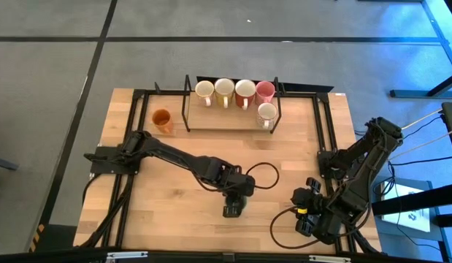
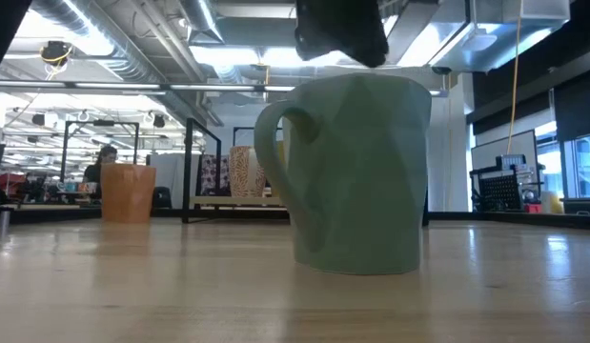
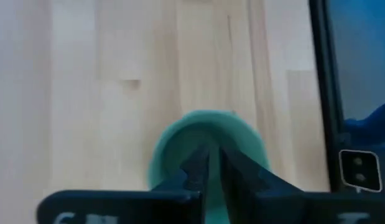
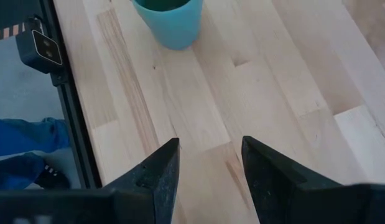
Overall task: Place coffee mugs
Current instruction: Put the green mug on the shelf
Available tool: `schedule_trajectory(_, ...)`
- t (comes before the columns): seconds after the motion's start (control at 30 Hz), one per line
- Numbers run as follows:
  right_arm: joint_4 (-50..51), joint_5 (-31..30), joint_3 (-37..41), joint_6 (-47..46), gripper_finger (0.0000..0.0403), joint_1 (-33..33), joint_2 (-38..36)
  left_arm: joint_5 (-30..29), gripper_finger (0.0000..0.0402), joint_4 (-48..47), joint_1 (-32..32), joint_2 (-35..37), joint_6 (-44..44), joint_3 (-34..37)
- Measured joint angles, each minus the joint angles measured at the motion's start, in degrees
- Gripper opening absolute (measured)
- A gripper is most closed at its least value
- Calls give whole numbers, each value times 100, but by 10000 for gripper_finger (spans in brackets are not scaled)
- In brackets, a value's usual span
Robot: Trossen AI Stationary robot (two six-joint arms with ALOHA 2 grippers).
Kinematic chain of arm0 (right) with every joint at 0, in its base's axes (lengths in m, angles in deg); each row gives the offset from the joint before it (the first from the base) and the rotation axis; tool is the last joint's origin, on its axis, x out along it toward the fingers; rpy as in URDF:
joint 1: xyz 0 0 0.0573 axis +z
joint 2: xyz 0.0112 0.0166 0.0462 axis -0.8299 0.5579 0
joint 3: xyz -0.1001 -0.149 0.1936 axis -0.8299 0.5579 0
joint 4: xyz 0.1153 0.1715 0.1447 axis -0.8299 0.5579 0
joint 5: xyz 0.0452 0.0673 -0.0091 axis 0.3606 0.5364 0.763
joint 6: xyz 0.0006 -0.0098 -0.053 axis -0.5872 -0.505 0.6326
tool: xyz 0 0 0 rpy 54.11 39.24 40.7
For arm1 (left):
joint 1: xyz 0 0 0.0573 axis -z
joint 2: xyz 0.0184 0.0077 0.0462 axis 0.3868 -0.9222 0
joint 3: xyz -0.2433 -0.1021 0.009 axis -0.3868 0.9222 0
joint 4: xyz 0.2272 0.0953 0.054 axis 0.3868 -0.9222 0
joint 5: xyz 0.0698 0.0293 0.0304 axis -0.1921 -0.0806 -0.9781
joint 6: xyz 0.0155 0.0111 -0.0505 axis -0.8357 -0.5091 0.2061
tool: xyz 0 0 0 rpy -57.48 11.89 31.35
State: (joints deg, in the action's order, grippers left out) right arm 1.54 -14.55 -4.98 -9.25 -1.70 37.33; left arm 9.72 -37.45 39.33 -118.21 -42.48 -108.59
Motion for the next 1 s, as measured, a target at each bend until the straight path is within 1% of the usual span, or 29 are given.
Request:
schedule_trajectory(0.13, -3, 2, 0, -8, 161, 0, 0, -317, 72, -310, -86, 15, -184, -82)
schedule_trajectory(0.3, -3, 4, 0, -18, 161, -2, 0, -329, 126, -315, -182, 11, -361, 333)
schedule_trajectory(0.4, -2, 4, 0, -19, 161, -2, 0, -316, 139, -148, -207, 8, -335, 623)
schedule_trajectory(0.53, 1, 4, -2, -3, 161, -2, 0, -306, 140, 191, -210, 8, -198, 900)
schedule_trajectory(0.63, 8, -2, -2, -1, 161, -2, 0, -288, 131, 434, -210, -1, -91, 1121)
schedule_trajectory(0.7, 10, -4, -2, 0, 161, -2, 0, -289, 113, 498, -207, -1, 45, 1126)
schedule_trajectory(0.77, 12, -4, -2, 1, 161, -2, 0, -307, 85, 549, -210, -1, 151, 1126)
schedule_trajectory(0.87, 16, -7, -2, 1, 161, -3, 0, -338, 31, 544, -239, -1, 257, 1088)
schedule_trajectory(0.9, 17, -7, -2, 0, 161, -4, 0, -379, 20, 503, -249, -1, 285, 1053)
schedule_trajectory(1.0, 83, -25, -7, -153, 161, -3, 0, -538, 18, 254, -339, -12, 459, 749)
